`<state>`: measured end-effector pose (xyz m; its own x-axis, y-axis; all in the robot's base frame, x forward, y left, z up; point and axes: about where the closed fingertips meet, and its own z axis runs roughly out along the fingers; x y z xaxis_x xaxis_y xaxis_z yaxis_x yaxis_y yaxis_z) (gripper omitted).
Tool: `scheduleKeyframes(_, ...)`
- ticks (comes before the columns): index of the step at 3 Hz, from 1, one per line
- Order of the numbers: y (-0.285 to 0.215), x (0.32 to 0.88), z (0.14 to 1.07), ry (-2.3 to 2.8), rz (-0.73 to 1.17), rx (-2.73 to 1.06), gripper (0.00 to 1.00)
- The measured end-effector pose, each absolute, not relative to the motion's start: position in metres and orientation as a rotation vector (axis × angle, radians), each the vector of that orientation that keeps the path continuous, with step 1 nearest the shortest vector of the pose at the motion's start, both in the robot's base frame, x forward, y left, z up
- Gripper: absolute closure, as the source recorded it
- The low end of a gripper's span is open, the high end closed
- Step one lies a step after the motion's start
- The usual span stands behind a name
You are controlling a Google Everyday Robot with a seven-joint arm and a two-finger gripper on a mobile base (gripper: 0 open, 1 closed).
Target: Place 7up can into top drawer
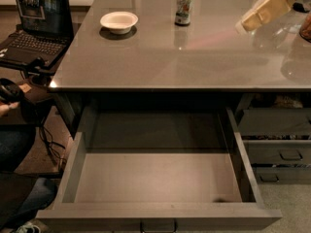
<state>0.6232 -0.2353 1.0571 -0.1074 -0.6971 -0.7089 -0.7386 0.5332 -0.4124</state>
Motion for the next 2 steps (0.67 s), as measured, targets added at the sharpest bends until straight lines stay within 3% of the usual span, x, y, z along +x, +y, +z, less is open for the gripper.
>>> scheduleKeyframes(1, -0.2254, 0.6644, 1.0742, 1.647, 0.182, -1.047, 0.0)
scheduleKeyframes(2, -0.2204, 0.6717, 1.0782, 1.62, 0.209, -1.021, 0.0)
